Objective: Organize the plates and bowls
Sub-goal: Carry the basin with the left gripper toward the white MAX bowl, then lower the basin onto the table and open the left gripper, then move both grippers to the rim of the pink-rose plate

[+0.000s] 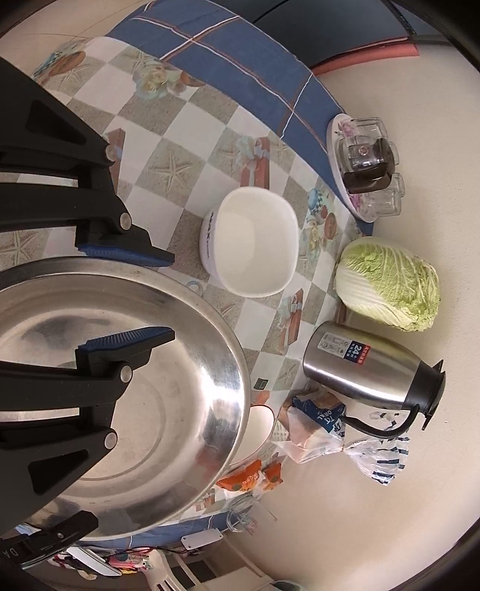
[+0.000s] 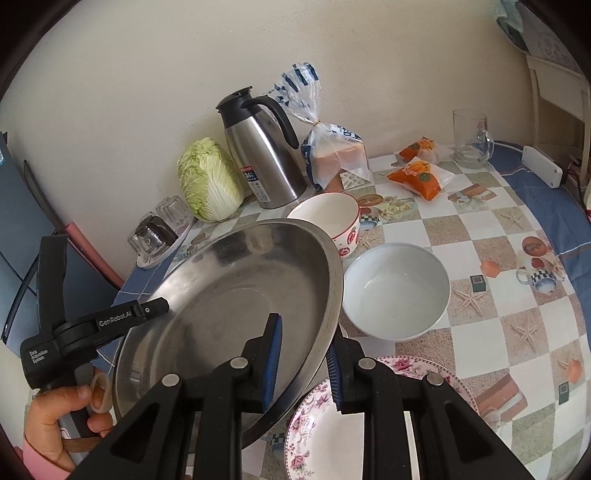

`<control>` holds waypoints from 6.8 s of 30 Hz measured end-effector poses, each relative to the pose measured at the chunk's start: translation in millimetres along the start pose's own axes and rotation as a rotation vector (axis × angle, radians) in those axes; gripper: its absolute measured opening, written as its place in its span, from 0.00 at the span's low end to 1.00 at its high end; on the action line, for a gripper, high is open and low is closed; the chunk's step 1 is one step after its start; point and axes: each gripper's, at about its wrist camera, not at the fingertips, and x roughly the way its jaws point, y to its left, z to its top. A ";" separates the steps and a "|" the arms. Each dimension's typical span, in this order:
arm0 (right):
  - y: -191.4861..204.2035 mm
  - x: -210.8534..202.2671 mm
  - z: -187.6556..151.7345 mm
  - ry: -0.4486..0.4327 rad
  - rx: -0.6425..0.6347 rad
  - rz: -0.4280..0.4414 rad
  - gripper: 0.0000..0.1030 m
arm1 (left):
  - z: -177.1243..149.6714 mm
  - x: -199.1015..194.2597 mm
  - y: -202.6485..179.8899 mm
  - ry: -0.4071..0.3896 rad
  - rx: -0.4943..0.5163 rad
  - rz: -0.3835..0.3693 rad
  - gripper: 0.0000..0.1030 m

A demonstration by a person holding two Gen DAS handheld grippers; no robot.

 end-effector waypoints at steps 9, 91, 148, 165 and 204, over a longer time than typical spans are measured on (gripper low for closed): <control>-8.1 9.1 -1.1 0.029 -0.008 -0.039 0.24 | -10.5 17.9 2.4 0.031 -0.042 -0.037 0.34; -2.2 91.1 -22.5 0.193 -0.081 -0.188 0.26 | -15.5 62.0 29.4 0.134 -0.078 0.004 0.50; -20.0 3.9 -56.9 0.117 -0.037 -0.214 1.00 | -77.5 -39.2 -6.6 -0.074 0.016 -0.088 0.93; -62.3 -14.4 -66.5 0.146 0.078 -0.245 1.00 | -125.6 -44.7 -65.9 0.013 0.236 -0.155 0.93; -136.2 2.3 -72.4 0.253 0.307 -0.169 0.45 | -157.0 19.1 -84.8 0.265 0.029 -0.217 0.97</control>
